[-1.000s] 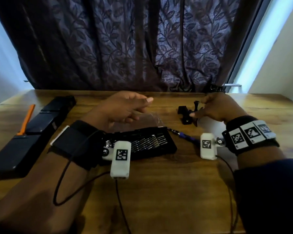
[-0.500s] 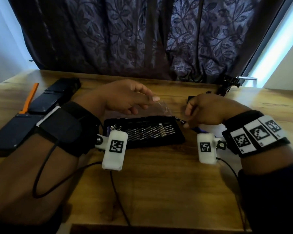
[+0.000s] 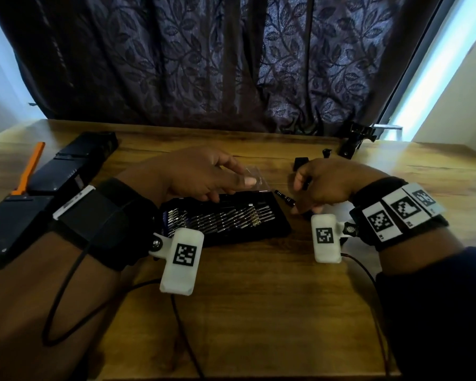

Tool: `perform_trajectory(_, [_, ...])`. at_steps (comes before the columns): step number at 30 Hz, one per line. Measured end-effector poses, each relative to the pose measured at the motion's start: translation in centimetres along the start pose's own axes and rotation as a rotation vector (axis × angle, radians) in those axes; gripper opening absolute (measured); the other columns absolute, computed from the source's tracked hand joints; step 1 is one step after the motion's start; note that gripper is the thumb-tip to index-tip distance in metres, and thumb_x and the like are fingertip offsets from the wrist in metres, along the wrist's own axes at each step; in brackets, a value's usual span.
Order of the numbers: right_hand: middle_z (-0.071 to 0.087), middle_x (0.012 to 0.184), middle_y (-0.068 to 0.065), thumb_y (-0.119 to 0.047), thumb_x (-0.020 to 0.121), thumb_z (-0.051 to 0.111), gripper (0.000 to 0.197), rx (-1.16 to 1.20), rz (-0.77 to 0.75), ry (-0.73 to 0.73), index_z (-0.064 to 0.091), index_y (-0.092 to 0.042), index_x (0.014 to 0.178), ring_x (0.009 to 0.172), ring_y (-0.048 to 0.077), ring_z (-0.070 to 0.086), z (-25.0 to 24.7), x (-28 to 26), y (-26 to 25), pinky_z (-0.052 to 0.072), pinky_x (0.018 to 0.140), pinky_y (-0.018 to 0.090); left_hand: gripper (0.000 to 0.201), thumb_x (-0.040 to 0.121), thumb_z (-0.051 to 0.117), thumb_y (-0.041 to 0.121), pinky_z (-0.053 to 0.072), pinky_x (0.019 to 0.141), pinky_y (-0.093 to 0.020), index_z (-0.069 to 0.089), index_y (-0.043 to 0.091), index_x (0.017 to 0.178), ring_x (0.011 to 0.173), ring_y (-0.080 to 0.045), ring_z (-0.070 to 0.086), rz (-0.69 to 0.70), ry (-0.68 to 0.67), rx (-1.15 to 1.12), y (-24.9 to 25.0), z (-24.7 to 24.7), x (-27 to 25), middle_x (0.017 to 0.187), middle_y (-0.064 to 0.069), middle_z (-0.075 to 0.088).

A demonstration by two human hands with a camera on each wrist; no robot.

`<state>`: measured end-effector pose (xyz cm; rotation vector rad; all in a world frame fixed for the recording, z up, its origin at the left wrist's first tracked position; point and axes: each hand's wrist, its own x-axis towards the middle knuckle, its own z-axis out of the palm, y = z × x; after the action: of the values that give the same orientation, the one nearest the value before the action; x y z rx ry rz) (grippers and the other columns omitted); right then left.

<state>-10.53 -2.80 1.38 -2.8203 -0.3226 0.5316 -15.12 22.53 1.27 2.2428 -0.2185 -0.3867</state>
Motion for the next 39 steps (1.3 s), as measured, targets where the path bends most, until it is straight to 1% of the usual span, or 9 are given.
perform_trajectory(2, [0.075,0.069,-0.005,-0.035,0.073,0.091,0.039,0.01,-0.033,0.028,0.065,-0.023,0.099,0.07,0.011,0.073,0.0,-0.2,-0.1,0.055,0.077,0.031,0.062,0.062,0.07,0.071,0.057,0.079,-0.029,0.068,0.04,0.115,0.085,-0.01,0.072,-0.001,-0.003,0.011,0.2,0.2,-0.1,0.101,0.007,0.078])
perform_trajectory(8, [0.074,0.074,-0.015,-0.042,0.075,0.087,0.033,0.004,-0.241,-0.045,0.065,-0.036,0.098,0.069,0.006,0.07,0.8,-1.0,-2.5,0.053,0.072,0.031,0.038,0.084,0.073,0.057,0.058,0.078,-0.027,0.066,0.04,0.116,0.093,-0.013,0.073,-0.021,-0.027,0.055,0.1,1.2,0.4,0.101,0.009,0.078])
perform_trajectory(16, [0.078,0.081,-0.004,-0.038,0.075,0.089,0.036,0.068,-0.252,-0.044,0.065,-0.035,0.102,0.074,0.009,0.074,1.6,-0.4,-3.0,0.059,0.082,0.039,0.021,0.091,0.072,0.048,0.054,0.073,-0.025,0.065,0.043,0.109,0.087,-0.01,0.069,-0.001,-0.038,0.064,0.0,1.6,0.6,0.102,0.009,0.076])
perform_trajectory(19, [0.078,0.08,-0.003,-0.03,0.074,0.09,0.035,0.118,-0.258,-0.049,0.066,-0.034,0.1,0.075,0.011,0.075,1.7,-0.3,-2.8,0.06,0.081,0.04,0.024,0.093,0.071,0.045,0.054,0.073,-0.024,0.064,0.04,0.115,0.087,-0.01,0.07,0.004,-0.037,0.064,-0.1,1.5,0.7,0.101,0.009,0.077])
perform_trajectory(25, [0.077,0.074,-0.002,-0.022,0.08,0.086,0.032,0.251,-0.238,-0.076,0.066,-0.029,0.105,0.066,0.007,0.072,2.1,-0.2,-3.1,0.047,0.058,0.025,0.032,0.095,0.07,0.04,0.052,0.07,-0.023,0.063,0.036,0.126,0.089,-0.011,0.07,-0.001,-0.043,0.054,-0.2,1.5,0.9,0.103,0.008,0.075])
perform_trajectory(30, [0.075,0.07,-0.007,-0.011,0.08,0.085,0.029,0.326,-0.254,-0.043,0.068,-0.025,0.098,0.066,0.01,0.071,1.9,-0.2,-2.7,0.049,0.059,0.027,0.029,0.093,0.072,0.042,0.054,0.069,-0.022,0.065,0.035,0.121,0.086,-0.009,0.069,0.006,-0.039,0.031,0.0,1.5,0.6,0.101,0.009,0.076])
perform_trajectory(34, [0.074,0.068,0.001,0.003,0.079,0.081,0.029,0.48,-0.281,0.085,0.065,-0.014,0.096,0.057,0.013,0.066,0.9,-0.8,-1.5,0.045,0.053,0.025,0.025,0.089,0.077,0.039,0.05,0.057,-0.013,0.072,0.03,0.111,0.067,0.009,0.066,0.084,0.033,-0.037,0.0,1.6,0.5,0.08,0.021,0.073])
perform_trajectory(36, [0.074,0.074,0.014,0.006,0.08,0.08,0.03,0.581,-0.353,0.135,0.062,-0.011,0.096,0.061,0.02,0.064,0.5,-1.2,-1.1,0.045,0.058,0.027,0.029,0.086,0.08,0.041,0.054,0.064,-0.018,0.073,0.03,0.112,0.072,0.005,0.069,0.132,0.054,-0.061,0.1,1.6,0.6,0.08,0.021,0.074])
perform_trajectory(39, [0.073,0.084,0.026,0.003,0.08,0.081,0.028,0.706,-0.495,0.181,0.061,-0.009,0.096,0.07,0.026,0.063,0.5,-1.9,-1.5,0.048,0.064,0.03,0.051,0.074,0.082,0.046,0.059,0.08,-0.031,0.07,0.029,0.121,0.084,-0.009,0.074,0.2,0.008,-0.13,0.4,1.6,0.6,0.093,0.007,0.079])
